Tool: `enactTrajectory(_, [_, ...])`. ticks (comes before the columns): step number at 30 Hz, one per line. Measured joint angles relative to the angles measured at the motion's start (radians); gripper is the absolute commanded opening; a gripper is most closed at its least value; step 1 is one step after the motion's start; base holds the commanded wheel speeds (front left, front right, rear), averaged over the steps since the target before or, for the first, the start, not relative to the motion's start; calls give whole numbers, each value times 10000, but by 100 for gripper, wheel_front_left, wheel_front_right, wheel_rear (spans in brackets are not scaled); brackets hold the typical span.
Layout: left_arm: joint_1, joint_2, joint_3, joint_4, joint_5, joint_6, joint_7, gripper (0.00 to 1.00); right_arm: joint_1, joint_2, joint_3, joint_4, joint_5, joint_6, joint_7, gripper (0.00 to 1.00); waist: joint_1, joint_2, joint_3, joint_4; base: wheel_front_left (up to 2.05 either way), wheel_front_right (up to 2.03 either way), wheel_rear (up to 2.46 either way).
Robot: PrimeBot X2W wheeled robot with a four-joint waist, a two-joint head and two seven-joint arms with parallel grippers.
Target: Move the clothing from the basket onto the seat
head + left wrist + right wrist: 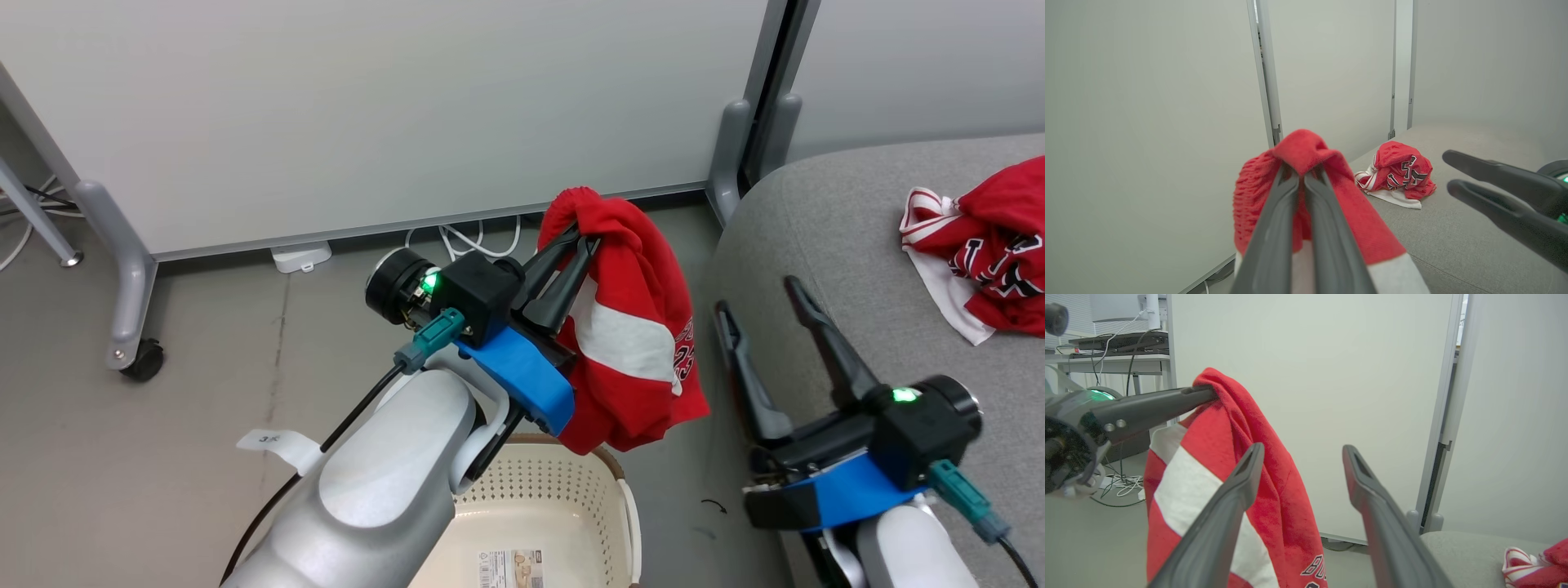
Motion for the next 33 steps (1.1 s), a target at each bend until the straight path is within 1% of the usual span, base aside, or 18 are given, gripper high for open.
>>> enactTrajectory(5, [-37, -4, -42, 12, 25, 0, 0, 0, -428, -44, 895, -81, 176, 2, 0, 100, 0, 0, 51, 57, 0, 0, 0])
enactTrajectory(8, [-68, -15, -104, -31, 79, 0, 0, 0, -725, -61, 1342, 127, 221, 2, -2, 100, 0, 0, 77, 109, 0, 0, 0])
enactTrajectory(16, [-66, -59, -374, -102, 146, 0, 0, 0, -1352, -73, 1973, 1632, 119, 2, 0, 100, 0, 0, 142, 268, 0, 0, 0])
enactTrajectory(25, [-90, -100, -627, -163, 86, -2, 0, 0, -1852, 194, 2255, 3388, 267, 2, 0, 100, 0, 0, 224, 440, 0, 0, 0])
enactTrajectory(26, [-98, -104, -642, -173, 84, -2, 0, 0, -1890, 219, 2268, 3519, 301, 2, 2, 45, 0, 0, 222, 453, 0, 0, 0])
enactTrajectory(27, [-100, -109, -654, -178, 77, -2, 0, 0, -1926, 249, 2297, 3578, 328, 2, 0, 0, 0, 0, 219, 466, 0, 0, 0])
enactTrajectory(33, [-100, -121, -696, -180, 58, 29, 0, 0, -2018, 351, 2349, 3655, 428, 2, 0, 0, 0, 0, 189, 490, 0, 0, 0])
